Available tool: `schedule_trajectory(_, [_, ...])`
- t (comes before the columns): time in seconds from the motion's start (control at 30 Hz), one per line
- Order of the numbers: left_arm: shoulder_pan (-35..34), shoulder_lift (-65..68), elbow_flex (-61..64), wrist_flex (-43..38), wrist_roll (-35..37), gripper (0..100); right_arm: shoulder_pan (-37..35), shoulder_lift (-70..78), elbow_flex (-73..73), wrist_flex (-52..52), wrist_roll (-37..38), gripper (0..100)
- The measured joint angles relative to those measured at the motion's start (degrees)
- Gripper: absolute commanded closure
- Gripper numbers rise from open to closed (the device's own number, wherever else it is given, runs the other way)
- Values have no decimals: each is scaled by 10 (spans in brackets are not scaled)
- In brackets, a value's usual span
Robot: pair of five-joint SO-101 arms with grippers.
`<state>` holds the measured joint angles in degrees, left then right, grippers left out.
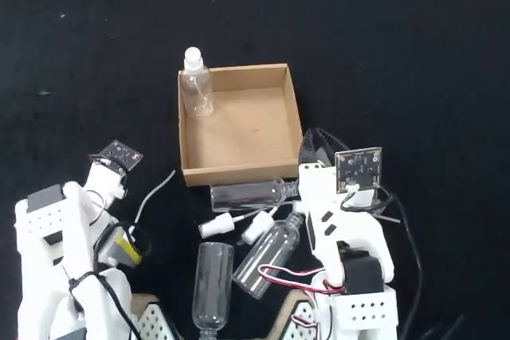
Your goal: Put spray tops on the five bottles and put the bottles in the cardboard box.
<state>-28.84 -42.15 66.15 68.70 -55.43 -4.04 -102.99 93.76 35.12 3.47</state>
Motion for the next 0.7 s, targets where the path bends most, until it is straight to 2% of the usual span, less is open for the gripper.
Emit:
schedule_trajectory(0.1, [0,0,-2,7,0,704,0,0,0,0,0,983])
schedule_trajectory(0.3, [0,0,50,-71,0,711,0,0,0,0,0,983])
schedule_trajectory(0.37, [0,0,55,-80,0,769,0,0,0,0,0,983])
schedule_trajectory(0.5, [-3,0,55,-84,0,966,0,0,0,0,0,983])
schedule_trajectory(0.7, [-3,0,47,-81,-1,937,0,0,0,0,0,983])
